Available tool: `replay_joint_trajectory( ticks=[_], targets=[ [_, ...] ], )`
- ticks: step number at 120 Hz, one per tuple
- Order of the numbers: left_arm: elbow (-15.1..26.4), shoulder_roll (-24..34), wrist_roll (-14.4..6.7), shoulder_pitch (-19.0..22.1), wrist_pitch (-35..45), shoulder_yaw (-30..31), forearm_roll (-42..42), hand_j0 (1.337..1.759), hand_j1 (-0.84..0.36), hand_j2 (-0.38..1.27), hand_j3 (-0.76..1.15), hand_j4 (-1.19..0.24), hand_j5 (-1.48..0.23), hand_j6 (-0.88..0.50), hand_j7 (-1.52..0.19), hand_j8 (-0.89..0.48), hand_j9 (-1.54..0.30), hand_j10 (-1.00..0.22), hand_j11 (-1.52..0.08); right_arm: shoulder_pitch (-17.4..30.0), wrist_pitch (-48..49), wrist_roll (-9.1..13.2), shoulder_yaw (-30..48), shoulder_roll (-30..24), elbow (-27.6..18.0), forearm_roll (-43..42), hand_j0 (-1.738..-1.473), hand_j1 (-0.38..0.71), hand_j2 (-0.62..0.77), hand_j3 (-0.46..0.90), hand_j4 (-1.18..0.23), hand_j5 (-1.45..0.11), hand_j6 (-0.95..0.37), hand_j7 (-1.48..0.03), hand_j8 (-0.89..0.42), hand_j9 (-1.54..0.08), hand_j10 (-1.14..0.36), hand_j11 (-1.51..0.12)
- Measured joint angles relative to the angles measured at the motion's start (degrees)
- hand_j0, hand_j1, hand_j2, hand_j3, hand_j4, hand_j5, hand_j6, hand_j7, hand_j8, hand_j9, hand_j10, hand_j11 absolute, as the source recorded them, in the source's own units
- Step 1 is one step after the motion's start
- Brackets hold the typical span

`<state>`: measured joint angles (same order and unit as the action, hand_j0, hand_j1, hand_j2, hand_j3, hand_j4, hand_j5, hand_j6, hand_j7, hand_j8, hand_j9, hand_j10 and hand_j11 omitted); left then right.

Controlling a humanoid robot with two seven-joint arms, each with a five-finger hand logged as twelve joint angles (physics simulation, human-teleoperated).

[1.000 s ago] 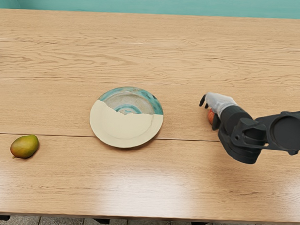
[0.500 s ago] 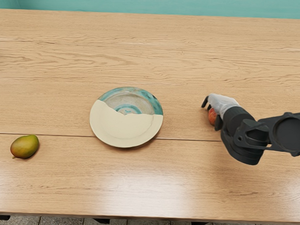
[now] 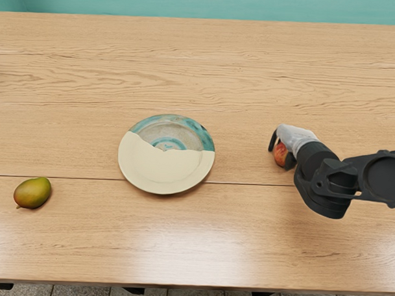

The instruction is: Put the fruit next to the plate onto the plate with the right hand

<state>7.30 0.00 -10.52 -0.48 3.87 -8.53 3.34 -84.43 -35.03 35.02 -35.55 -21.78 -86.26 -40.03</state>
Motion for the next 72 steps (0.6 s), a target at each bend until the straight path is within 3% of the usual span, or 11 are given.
replay_joint_trajectory(
  ticks=[52,72],
  targets=[
    [0.0,0.0,0.0,0.0,0.0,0.0,0.0,1.658,0.35,0.00,0.00,0.00,0.00,0.00,0.00,0.00,0.00,0.00,0.00,-6.5,0.0,-0.1,2.3,-0.9,-5.5,1.2,-1.649,0.27,0.08,0.00,-0.68,-0.90,-0.40,-0.89,-0.36,-0.91,-0.61,-0.91],
    [0.0,0.0,0.0,0.0,0.0,0.0,0.0,1.658,0.35,0.00,0.00,0.00,0.00,0.00,0.00,0.00,0.00,0.00,0.00,-11.5,0.0,-0.1,3.3,1.3,-7.2,5.4,-1.649,0.26,0.07,0.00,-0.68,-0.92,-0.40,-0.90,-0.35,-0.92,-0.61,-0.92]
  ],
)
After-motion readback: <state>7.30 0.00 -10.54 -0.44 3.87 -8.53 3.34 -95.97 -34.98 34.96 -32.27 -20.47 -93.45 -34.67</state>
